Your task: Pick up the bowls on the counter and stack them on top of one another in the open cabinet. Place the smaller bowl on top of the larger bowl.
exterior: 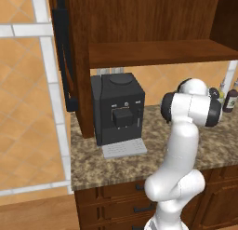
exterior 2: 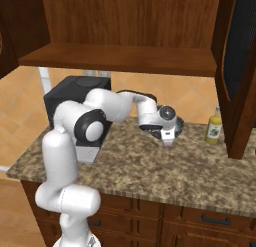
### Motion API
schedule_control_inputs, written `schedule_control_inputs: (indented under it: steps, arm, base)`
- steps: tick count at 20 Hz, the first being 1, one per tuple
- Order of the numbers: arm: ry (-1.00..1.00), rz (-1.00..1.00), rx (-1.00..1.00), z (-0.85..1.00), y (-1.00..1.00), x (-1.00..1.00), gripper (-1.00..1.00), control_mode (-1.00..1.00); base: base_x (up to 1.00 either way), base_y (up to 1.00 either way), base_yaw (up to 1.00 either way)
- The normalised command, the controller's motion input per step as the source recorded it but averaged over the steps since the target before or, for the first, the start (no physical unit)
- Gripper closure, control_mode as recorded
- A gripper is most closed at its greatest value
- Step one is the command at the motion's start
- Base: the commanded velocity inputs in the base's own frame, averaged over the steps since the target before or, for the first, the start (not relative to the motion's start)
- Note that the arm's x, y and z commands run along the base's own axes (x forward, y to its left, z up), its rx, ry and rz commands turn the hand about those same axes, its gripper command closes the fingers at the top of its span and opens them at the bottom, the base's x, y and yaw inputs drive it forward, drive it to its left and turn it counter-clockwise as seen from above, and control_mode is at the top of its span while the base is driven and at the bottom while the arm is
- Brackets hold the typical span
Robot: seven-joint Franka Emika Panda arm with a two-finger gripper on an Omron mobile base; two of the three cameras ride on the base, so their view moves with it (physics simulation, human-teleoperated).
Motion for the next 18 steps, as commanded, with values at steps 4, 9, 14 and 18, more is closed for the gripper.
schedule_control_inputs:
  steps: [4,9,14,18]
  arm:
    - [0.05,0.00,0.00,-0.04,-0.16,0.50,1.00,-1.00]
    - [0.06,0.00,0.00,-0.26,-0.19,0.30,1.00,-1.00]
    - [0.04,0.00,0.00,-0.36,-0.10,0.20,1.00,-1.00]
    - [0.01,0.00,0.00,-0.19,-0.01,0.23,-1.00,-1.00]
  base:
    - [0.00,0.00,0.00]
    - [0.00,0.00,0.00]
    - [0.00,0.00,0.00]
    - [0.00,0.00,0.00]
